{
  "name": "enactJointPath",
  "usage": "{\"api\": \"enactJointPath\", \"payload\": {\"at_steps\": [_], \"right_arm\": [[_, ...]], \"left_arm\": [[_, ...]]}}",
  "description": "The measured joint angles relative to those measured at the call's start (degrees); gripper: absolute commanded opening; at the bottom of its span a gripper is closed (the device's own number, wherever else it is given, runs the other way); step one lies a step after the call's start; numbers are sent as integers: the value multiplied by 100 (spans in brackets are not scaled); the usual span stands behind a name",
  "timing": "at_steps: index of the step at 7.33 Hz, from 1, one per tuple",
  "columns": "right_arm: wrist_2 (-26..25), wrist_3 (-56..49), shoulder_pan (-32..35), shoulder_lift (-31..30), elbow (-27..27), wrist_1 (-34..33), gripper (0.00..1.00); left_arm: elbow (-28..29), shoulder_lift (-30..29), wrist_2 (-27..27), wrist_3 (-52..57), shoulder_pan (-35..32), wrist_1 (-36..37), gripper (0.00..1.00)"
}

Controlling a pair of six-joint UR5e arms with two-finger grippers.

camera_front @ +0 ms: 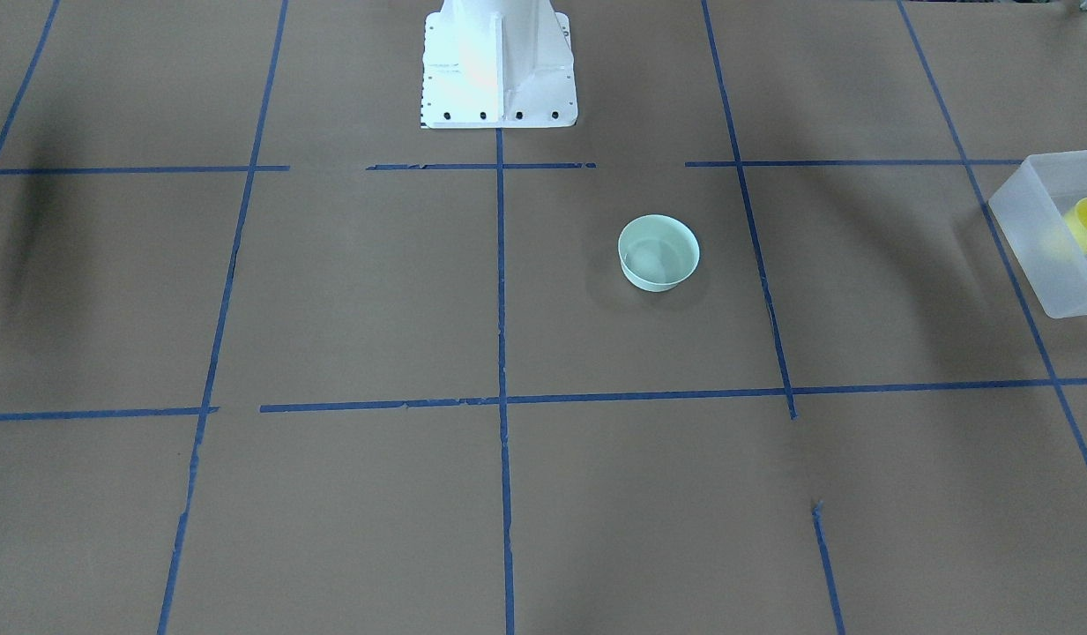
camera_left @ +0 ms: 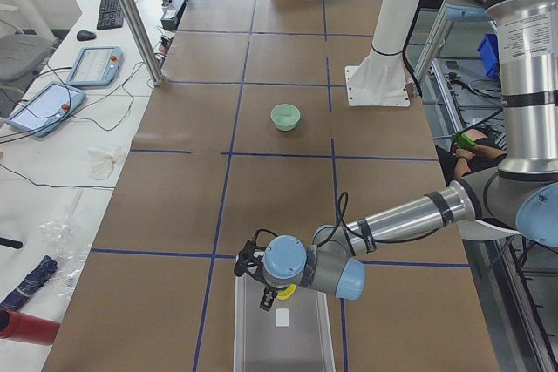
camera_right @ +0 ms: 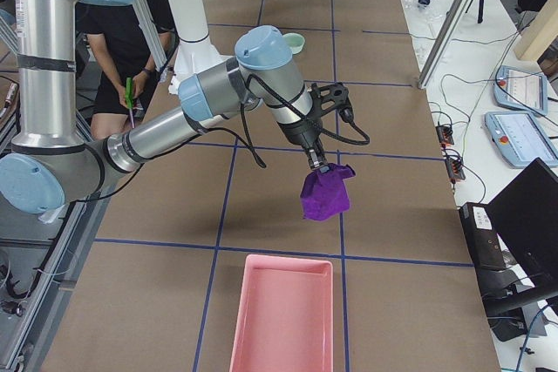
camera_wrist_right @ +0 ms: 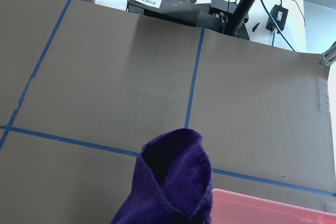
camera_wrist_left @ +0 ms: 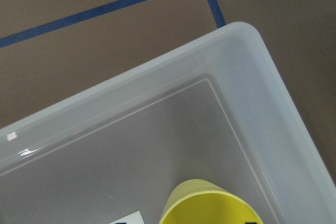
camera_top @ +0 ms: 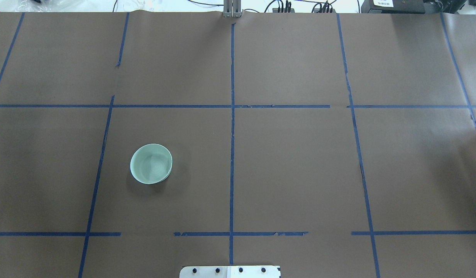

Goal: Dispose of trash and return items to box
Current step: 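Reach the left gripper toward the pale green bowl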

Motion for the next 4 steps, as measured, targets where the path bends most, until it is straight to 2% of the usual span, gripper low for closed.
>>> {"api": "enactJointPath", "payload": {"at_steps": [2, 4], "right_arm": [[-314, -1064, 505, 8, -375, 0, 0], [-861, -1936, 666, -8, -802, 5, 0]], "left_arm": [[-340, -75, 3, -255, 0, 54, 100], [-909, -279, 6, -986, 1, 268, 100]]}}
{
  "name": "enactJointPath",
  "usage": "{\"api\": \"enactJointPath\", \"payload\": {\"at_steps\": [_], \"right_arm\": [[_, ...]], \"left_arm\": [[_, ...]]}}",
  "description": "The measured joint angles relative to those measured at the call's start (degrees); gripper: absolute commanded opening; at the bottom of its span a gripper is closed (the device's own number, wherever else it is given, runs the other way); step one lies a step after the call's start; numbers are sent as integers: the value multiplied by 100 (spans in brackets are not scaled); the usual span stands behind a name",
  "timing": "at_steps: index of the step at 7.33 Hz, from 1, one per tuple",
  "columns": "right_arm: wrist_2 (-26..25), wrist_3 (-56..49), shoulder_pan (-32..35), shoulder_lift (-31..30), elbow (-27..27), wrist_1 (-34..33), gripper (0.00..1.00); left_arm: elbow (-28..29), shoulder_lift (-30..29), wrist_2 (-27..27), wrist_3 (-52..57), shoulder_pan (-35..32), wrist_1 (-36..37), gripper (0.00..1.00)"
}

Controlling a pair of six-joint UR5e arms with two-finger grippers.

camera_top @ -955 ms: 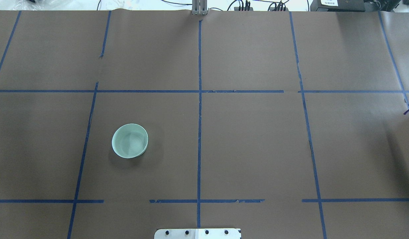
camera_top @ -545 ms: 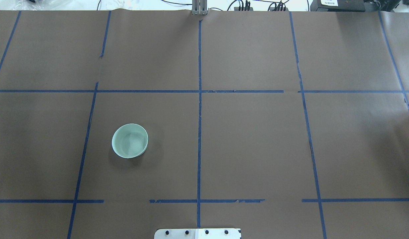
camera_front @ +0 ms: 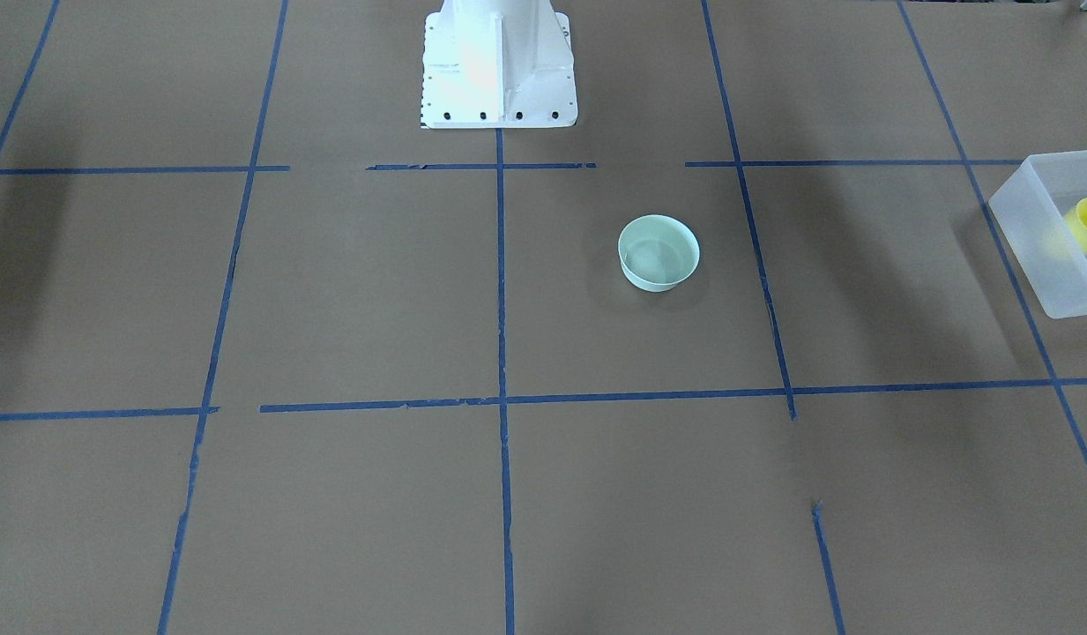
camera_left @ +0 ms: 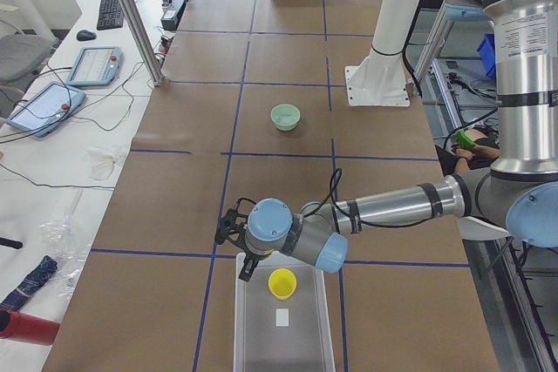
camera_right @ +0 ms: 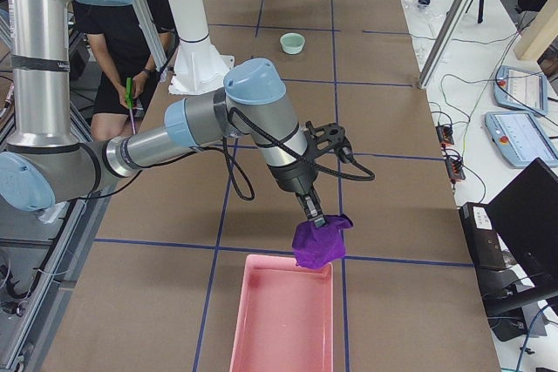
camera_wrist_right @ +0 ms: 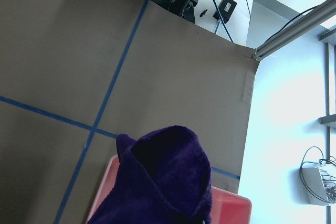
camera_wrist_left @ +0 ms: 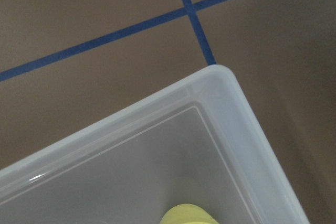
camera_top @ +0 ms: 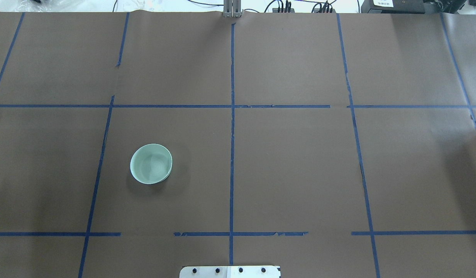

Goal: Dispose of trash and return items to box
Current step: 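Reach the left gripper toward the pale green bowl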

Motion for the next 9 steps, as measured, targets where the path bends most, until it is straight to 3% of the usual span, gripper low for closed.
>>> {"api": "enactJointPath", "payload": {"at_steps": [3, 4, 5, 7, 9], "right_arm": [[-228, -316, 16, -12, -1486, 283, 0], [-272, -325, 14, -30, -1999, 659, 15], [-290, -308, 3, -43, -2365, 953, 99], [-220, -249, -38, -151, -2595, 1135, 100], [243, -80, -167, -227, -2571, 1130, 100]], "left_arm": [[-1034, -760, 8, -554, 48, 1707, 100], [-1164, -948, 3, -860, 173, 1911, 100], [-1226, -1085, -9, -1171, 349, 1975, 100], [-1433, -1193, -29, -1869, 728, 1949, 100], [-1721, -1304, 0, -2838, 1267, 1778, 100]]}}
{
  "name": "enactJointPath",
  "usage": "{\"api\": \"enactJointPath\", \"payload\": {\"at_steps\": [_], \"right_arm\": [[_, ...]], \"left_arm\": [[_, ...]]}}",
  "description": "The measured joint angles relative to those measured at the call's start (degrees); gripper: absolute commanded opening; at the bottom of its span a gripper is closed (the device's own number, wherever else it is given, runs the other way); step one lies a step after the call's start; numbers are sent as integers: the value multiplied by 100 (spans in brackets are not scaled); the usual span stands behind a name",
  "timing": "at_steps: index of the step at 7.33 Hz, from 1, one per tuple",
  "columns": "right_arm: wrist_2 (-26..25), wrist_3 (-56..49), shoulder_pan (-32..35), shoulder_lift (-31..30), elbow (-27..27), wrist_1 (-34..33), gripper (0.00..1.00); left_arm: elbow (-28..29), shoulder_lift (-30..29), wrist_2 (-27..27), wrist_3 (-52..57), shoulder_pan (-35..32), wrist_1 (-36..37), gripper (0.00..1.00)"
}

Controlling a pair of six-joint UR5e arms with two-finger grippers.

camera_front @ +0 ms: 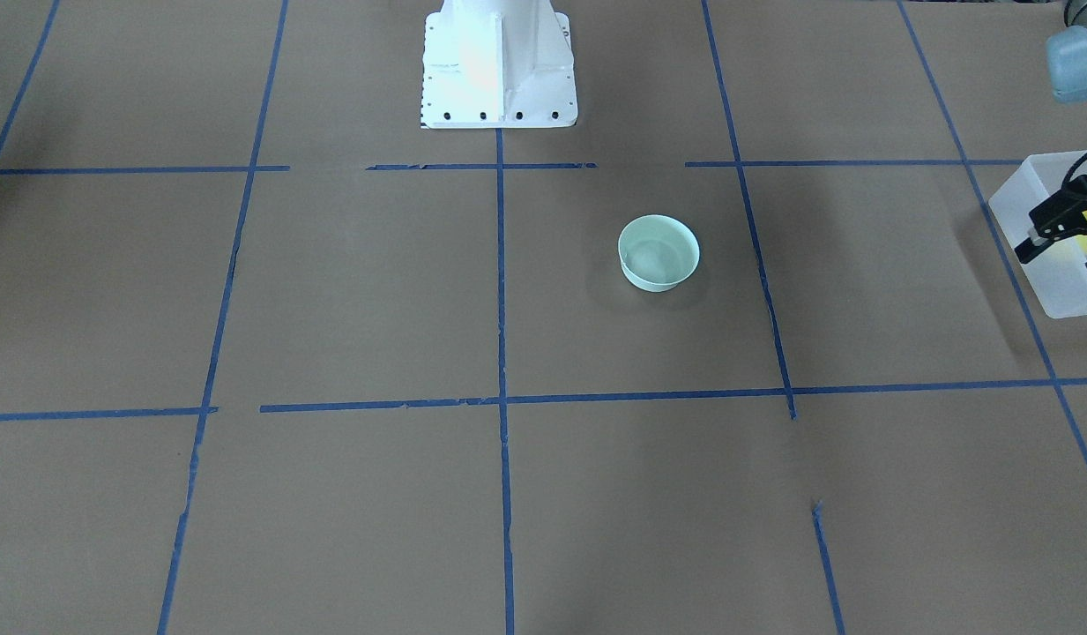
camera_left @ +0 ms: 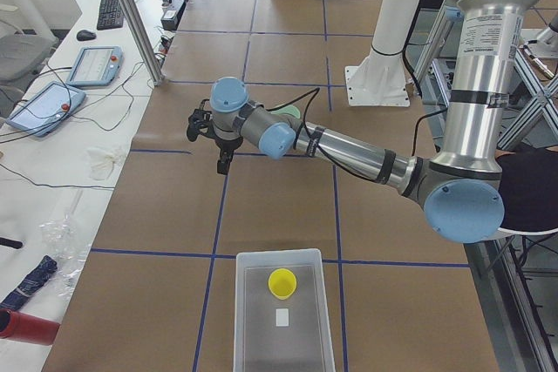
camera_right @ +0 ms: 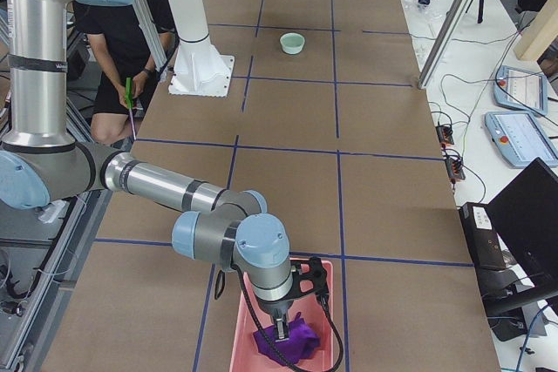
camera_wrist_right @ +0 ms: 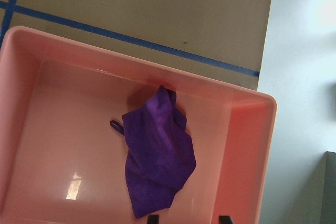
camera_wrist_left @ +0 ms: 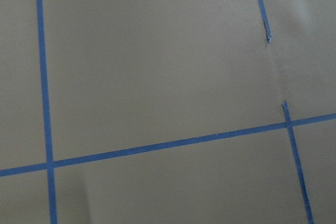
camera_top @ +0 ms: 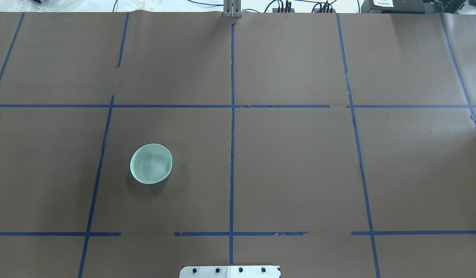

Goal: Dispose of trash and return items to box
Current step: 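Reach the left gripper toward the pale green bowl, then grip the rim of the pale green bowl with the left gripper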

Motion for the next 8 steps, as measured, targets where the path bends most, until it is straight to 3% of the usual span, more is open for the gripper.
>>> {"api": "enactJointPath", "payload": {"at_steps": [2, 4, 8], "right_arm": [[459, 745, -346, -31, 364, -22, 100], [602, 1461, -712, -179, 949, -23, 100], [1066, 2649, -1327, -387, 1392, 20, 100]], "left_arm": [[-217, -85, 246, -908, 548, -203, 100], [-364, -96, 840, -1993, 1270, -622, 100], [-361, -203, 2254, -4052, 3039, -1268, 100]]}}
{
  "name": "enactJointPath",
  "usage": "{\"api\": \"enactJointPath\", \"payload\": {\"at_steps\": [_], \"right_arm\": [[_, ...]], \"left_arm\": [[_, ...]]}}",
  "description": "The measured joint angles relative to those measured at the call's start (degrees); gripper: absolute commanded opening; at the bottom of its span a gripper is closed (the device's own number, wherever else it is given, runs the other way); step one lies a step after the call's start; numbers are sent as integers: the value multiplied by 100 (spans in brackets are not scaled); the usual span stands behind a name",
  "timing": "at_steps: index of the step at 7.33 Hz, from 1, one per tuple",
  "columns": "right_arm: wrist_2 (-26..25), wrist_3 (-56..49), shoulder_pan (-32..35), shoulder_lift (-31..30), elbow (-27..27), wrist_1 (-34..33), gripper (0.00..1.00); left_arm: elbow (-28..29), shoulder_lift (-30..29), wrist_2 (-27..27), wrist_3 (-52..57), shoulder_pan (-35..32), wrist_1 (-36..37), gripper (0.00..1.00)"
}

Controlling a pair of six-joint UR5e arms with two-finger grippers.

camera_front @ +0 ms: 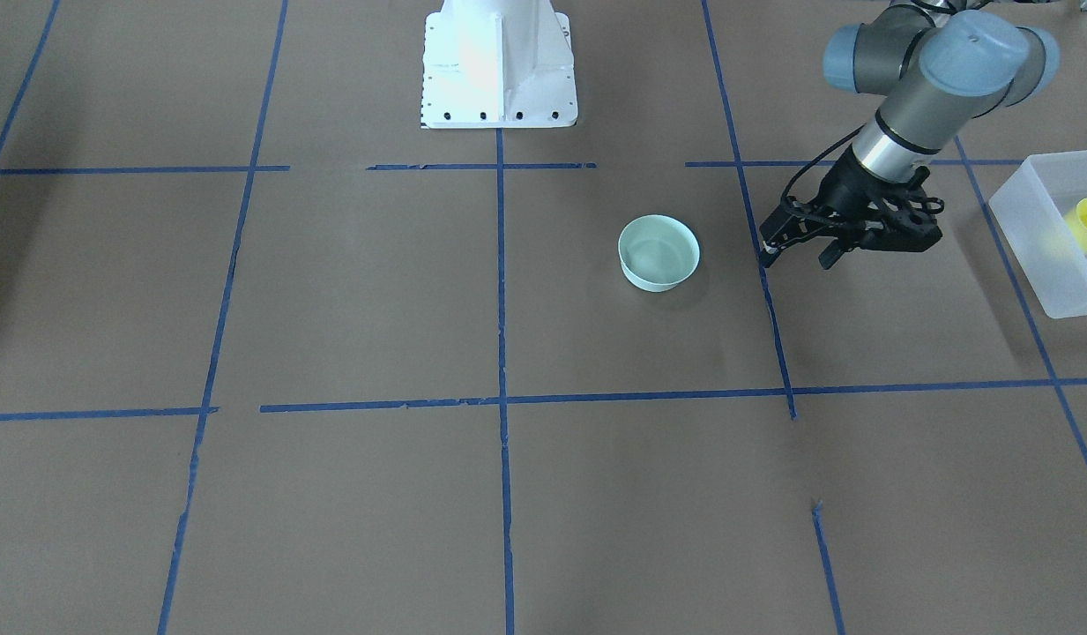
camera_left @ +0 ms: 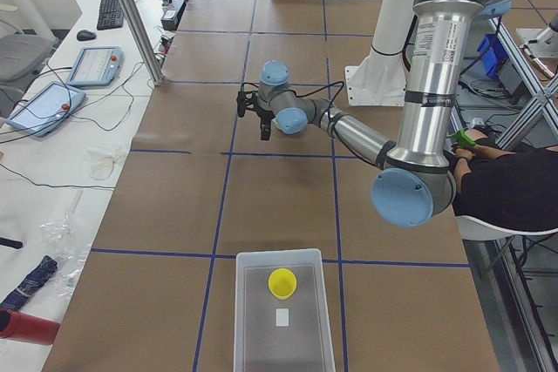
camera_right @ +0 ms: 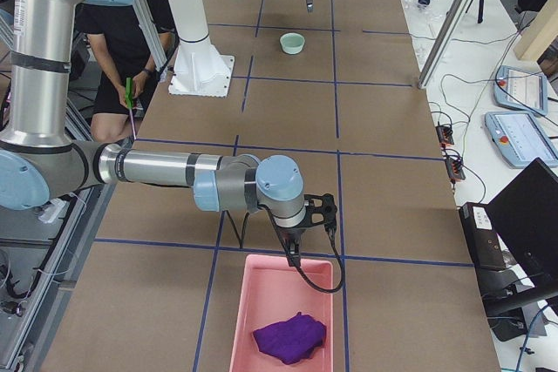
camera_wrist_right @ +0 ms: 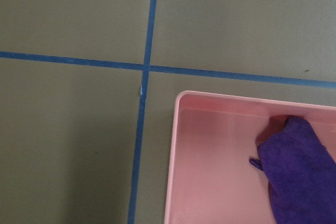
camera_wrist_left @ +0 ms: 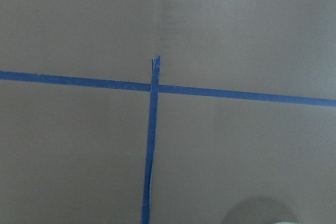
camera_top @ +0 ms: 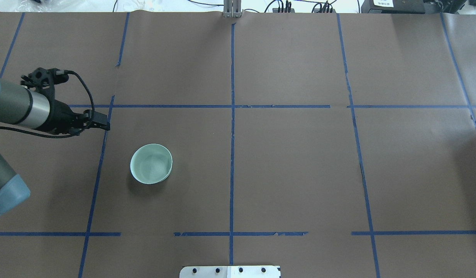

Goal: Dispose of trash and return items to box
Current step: 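Grip the rim of the pale green bowl with the left gripper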

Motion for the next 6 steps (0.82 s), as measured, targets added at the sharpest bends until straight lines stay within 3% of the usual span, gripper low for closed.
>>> {"api": "enactJointPath", "payload": {"at_steps": [3, 4, 6], "right_arm": [[99, 1109, -604, 148, 348, -8, 100], [182, 1205, -663, 195, 367, -10, 100], [402, 1254, -706, 265, 370, -11, 100]], "left_arm": [[289, -407, 638, -730, 891, -21, 100], [431, -504, 789, -794, 1060, -18, 93], [548, -558, 893, -835, 1242, -7, 15]]}}
